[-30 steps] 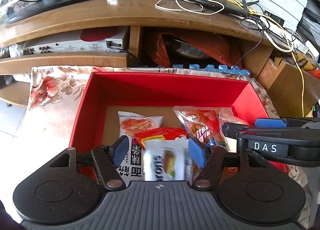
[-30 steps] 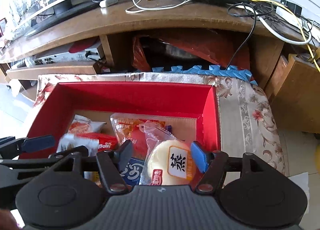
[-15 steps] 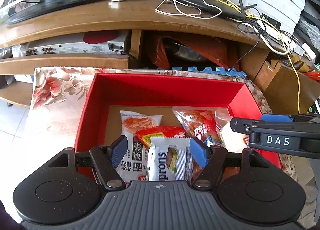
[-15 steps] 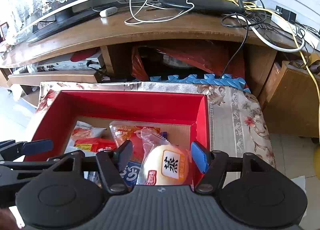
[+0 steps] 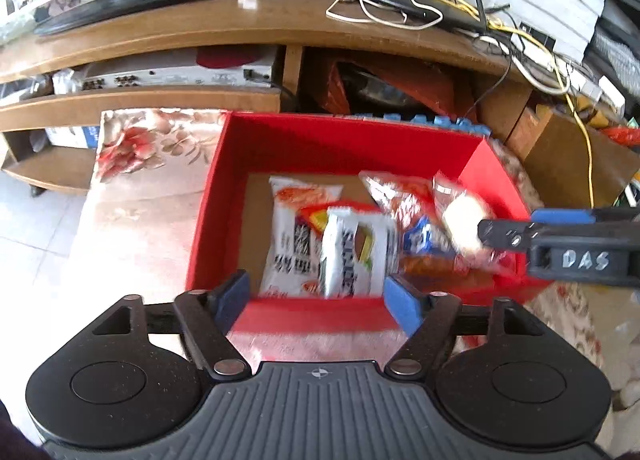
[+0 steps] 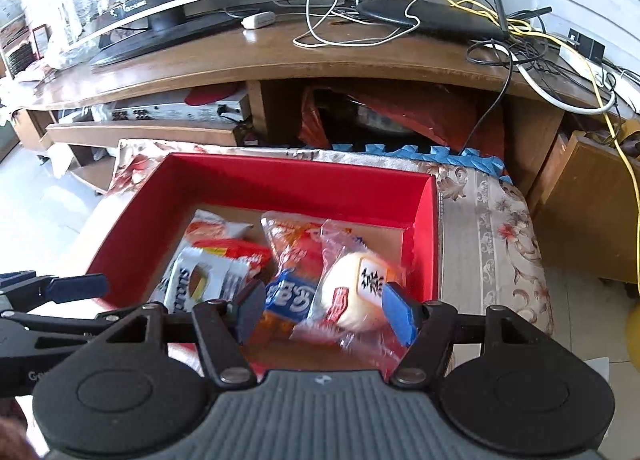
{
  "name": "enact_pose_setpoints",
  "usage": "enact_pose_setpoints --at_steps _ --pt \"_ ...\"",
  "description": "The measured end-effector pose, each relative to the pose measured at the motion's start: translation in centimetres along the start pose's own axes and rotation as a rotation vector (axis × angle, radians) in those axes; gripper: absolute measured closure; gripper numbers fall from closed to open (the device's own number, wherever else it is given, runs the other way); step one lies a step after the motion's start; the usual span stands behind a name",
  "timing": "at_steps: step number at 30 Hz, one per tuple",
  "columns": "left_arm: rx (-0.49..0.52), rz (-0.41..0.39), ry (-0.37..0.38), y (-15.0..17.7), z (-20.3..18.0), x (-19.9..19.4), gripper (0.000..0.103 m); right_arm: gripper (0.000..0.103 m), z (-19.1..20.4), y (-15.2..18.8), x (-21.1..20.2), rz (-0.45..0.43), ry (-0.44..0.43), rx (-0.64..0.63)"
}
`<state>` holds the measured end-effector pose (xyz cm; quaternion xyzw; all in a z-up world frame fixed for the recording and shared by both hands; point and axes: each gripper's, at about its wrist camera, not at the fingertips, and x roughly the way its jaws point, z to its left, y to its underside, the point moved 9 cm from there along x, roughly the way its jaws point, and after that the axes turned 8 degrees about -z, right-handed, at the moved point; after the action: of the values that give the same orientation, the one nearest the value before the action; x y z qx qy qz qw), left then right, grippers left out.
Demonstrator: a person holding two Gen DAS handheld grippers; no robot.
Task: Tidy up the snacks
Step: 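Move the left tool to the pink cake packet while the right tool approaches the silver foil packet, then grasp the pink cake packet with the left tool while the right tool grasps the silver foil packet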
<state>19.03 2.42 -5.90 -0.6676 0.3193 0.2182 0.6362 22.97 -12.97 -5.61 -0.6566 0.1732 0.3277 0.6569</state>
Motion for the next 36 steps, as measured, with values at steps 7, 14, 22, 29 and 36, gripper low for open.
enact_pose_setpoints --at_steps 7,14,22,29,36 --pt "0.007 0.026 0.005 1.9 -0.1 -1.3 0.022 0.041 0.6 1.2 -2.5 -0.014 -0.025 -0.003" --pt "0.066 0.112 -0.029 4.5 -0.2 0.5 0.022 0.041 1.1 3.8 -4.0 0.019 -0.045 -0.018" --pt "0.166 0.170 -0.069 6.6 -0.9 2.5 0.018 0.041 -0.3 6.6 -4.2 0.080 -0.025 -0.027" --pt "0.157 0.194 -0.061 7.3 -0.7 3.0 0.026 0.034 -1.8 8.7 -3.3 0.160 -0.023 -0.018" --pt "0.151 0.180 -0.016 7.0 -1.5 2.2 0.041 0.032 -1.2 10.9 -2.2 0.246 -0.051 -0.069"
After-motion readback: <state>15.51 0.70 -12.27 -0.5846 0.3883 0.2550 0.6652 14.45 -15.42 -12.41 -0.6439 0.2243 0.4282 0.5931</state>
